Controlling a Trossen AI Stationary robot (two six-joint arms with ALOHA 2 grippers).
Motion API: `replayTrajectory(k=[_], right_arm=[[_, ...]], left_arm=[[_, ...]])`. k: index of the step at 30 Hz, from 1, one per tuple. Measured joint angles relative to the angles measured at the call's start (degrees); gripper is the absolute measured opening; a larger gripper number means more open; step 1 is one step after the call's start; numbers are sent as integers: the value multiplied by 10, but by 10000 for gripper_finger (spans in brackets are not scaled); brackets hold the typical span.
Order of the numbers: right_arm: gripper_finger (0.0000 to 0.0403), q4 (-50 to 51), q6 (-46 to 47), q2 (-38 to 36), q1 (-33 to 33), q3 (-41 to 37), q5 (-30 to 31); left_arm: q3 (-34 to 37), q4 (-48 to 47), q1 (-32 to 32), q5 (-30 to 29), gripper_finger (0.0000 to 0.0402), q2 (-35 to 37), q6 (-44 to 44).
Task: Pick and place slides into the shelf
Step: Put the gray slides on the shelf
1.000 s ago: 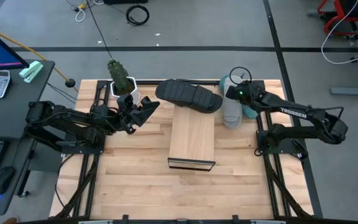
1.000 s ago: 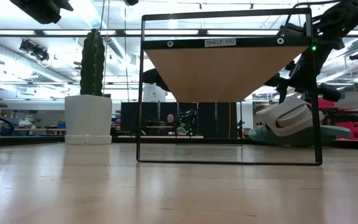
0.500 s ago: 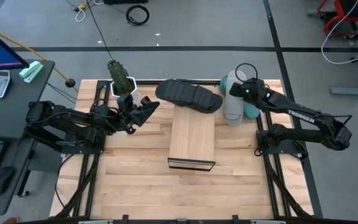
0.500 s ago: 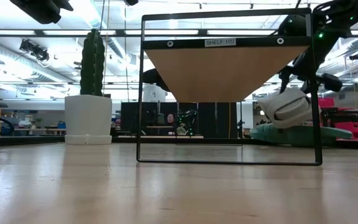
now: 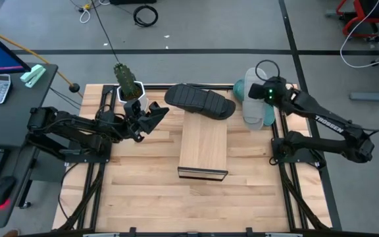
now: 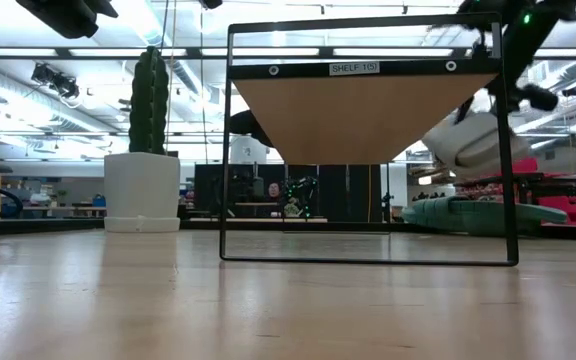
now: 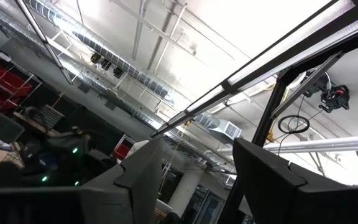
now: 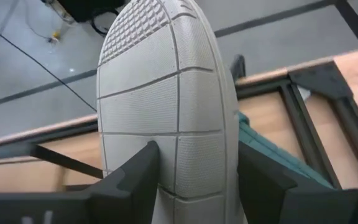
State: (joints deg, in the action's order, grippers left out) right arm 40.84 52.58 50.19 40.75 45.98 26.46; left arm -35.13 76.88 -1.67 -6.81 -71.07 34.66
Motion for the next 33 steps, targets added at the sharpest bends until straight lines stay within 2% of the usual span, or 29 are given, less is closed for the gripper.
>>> replayTrajectory(k=[7,20,33], right_arm=[[184,93,-30,-1,-19,99,-11],[184,107,-81,9,-94,221,-78],[184,98,-144,117,-163,349,-182]], left_arm=[[0,0,0,0,197,0,-9],[0,19,-1,27,196,1,-9],[0,-4,-2,61,193,43,-39]])
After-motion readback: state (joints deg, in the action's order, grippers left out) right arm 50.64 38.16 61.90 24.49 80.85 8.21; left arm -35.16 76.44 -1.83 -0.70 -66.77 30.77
